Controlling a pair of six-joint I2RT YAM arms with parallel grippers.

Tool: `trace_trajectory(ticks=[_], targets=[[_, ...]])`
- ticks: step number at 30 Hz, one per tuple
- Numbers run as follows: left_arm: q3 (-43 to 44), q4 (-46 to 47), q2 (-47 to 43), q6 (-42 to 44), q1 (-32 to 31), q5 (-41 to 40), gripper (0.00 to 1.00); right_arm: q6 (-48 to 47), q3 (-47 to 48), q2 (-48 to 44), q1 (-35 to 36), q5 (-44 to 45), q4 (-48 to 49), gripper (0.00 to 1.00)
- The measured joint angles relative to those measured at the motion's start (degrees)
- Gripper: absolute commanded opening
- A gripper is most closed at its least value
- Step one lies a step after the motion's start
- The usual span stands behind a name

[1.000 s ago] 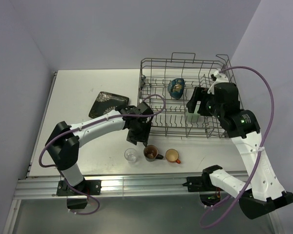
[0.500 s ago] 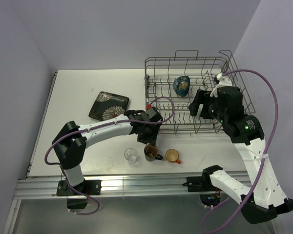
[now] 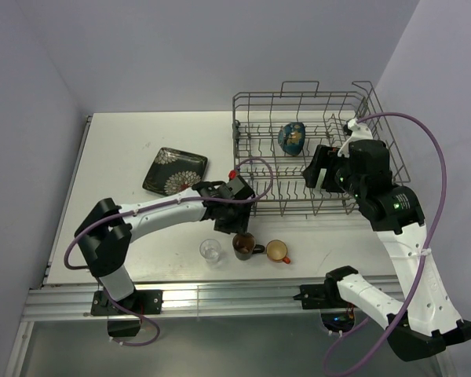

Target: Load the mixed dishes into the dish rack

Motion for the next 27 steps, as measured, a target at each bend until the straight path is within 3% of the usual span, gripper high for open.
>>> trace_trajectory(ticks=[18,27], targets=[[-8.1,-1.6,-8.6,-3.0,1.3,-5.5,0.63,0.7,-1.1,-0.7,0.0,-1.8,0.0,0.84],[-8.1,-1.3,-6.5,-2.8,1.3,-5.6,0.62,0.7,-1.1,-0.6,0.0,-2.5,0.0,0.83]])
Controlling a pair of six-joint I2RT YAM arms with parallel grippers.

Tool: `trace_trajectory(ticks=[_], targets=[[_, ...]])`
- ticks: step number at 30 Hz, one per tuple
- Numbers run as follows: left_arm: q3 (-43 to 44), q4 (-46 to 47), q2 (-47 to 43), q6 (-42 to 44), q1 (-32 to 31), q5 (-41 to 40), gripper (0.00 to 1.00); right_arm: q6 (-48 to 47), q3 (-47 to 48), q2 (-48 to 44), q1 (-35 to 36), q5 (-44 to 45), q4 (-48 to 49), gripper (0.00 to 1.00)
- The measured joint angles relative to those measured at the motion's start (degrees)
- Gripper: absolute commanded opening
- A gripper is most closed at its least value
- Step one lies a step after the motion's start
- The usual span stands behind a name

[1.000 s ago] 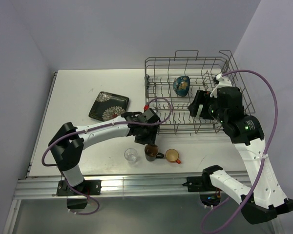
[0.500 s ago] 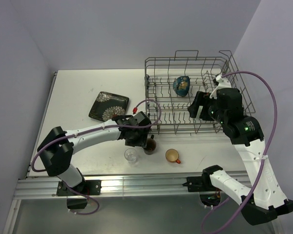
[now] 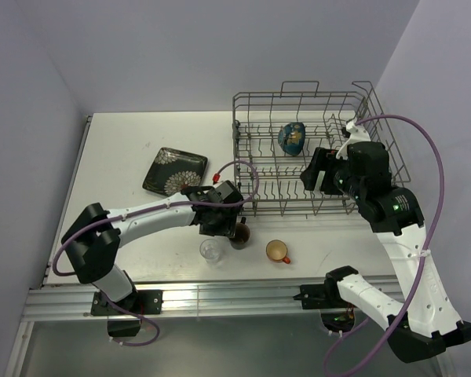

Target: Load the mixed dishes into the dish rack

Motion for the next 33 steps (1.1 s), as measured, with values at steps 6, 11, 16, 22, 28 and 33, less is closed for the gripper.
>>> trace_trajectory(ticks=[6,11,16,22,28,33], targets=[[0.0,0.9,3.0,-0.2,0.0,0.6,0.37,-0.1,0.0,0.0,0.0,0.0,-0.1,0.83],[0.0,1.0,3.2,-0.3,0.0,0.7,0.06,-0.3,0.0,0.0,0.0,0.1,-0.1,0.83],[0.4,0.7,3.1,-0.2,0.0,0.0,0.0,-0.5,-0.1,0.0,0.0,0.1,0.0,0.92],[5.5,-4.0,2.2,1.3,0.1,-0.8,0.0,0.8,-2.4,1.7,0.0,-3.8,0.9,1.0],[15.6,-6.6,-4.2,3.3,0.1,3.4,0.0,3.6,-4.7,5.2,0.0,-14.9,3.7,0.99],[18.4,-4.5,-12.2,4.0,0.3,11.3,0.0,6.4,-4.7,8.2,-0.1,-29.0,7.4,0.92]])
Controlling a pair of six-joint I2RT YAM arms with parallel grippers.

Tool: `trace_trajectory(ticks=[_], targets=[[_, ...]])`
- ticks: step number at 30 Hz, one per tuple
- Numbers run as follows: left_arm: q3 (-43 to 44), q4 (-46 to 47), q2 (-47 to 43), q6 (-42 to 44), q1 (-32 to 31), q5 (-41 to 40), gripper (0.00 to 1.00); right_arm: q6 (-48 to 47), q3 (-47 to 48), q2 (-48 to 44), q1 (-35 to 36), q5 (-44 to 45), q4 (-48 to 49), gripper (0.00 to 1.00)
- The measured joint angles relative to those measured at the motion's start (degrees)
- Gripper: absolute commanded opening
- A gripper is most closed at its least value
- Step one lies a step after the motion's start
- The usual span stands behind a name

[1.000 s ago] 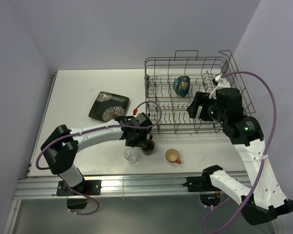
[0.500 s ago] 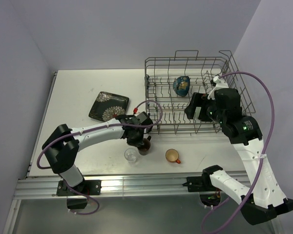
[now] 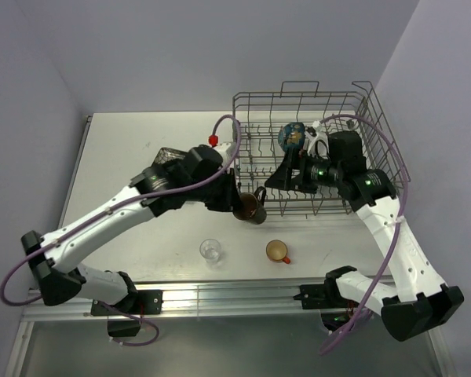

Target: Load the mixed dishes into the dish rack

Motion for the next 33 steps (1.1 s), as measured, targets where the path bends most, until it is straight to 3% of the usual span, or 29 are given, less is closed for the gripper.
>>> trace_trajectory(ticks=[7,11,21,29,33], targets=[[-4.1,13.2,-8.5,-1.0,6.2,16.1,0.0,10.8,-4.4,0.8,-0.7,-18.6,12.9,0.89],[-7.3,20.5,-9.5,-4.4,11.5,26.2,0.0,18.3,-8.1,-0.2,-1.1,-24.1,22.8,0.88],[-15.0,45.1,-8.2,-25.6,20.9,43.4,0.0,32.9,-11.3,-3.7,-4.5,-26.3,41.6,0.88],[-21.4,71.9,-5.2,-46.0,23.5,47.2,0.0,44.1,-11.5,-3.4,-4.6,-26.1,57.1,0.87],[-21.8,79.5,-2.5,-51.6,23.8,47.5,0.0,47.4,-10.8,-1.9,-3.7,-25.4,61.4,0.86]])
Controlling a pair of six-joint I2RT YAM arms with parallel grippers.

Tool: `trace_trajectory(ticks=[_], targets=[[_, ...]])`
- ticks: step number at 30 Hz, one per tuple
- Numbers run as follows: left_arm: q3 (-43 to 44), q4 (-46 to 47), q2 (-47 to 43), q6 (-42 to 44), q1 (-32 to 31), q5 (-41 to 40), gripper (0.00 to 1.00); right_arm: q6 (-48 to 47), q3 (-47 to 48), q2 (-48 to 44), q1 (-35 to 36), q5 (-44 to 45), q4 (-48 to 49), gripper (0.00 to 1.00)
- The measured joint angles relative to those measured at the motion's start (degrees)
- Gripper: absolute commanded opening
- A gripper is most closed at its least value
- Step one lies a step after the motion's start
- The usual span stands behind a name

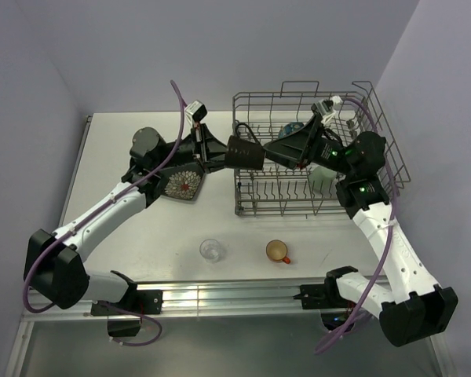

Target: Load the mixed dishes into the dish rack

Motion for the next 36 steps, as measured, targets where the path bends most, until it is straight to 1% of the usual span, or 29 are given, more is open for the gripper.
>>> trace_trajectory(ticks=[4,10,17,24,32,36], targets=[[0.0,2.2,0.6,-1.9,0.2,-0.7,0.0,2.0,0.7,0.9,2.9,0.0,2.5,0.85],[0.2,2.1,0.7,-2.3,0.5,-2.7,0.0,2.5,2.5,1.2,7.8,-0.3,2.4,0.83],[2.3,-0.1,0.6,-0.9,0.5,-3.3,0.0,-0.5,4.9,1.3,8.3,1.0,-1.2,0.82],[2.4,-2.6,0.4,0.1,0.6,-4.4,0.0,-4.7,7.2,2.6,8.5,1.9,-6.2,0.83],[1.9,-4.1,-0.8,0.8,0.7,-5.0,0.0,-7.3,9.9,4.9,8.7,2.4,-7.8,0.84],[1.2,-4.2,-1.0,0.8,0.7,-5.0,0.0,-8.9,10.7,5.4,8.7,2.6,-9.5,0.82]])
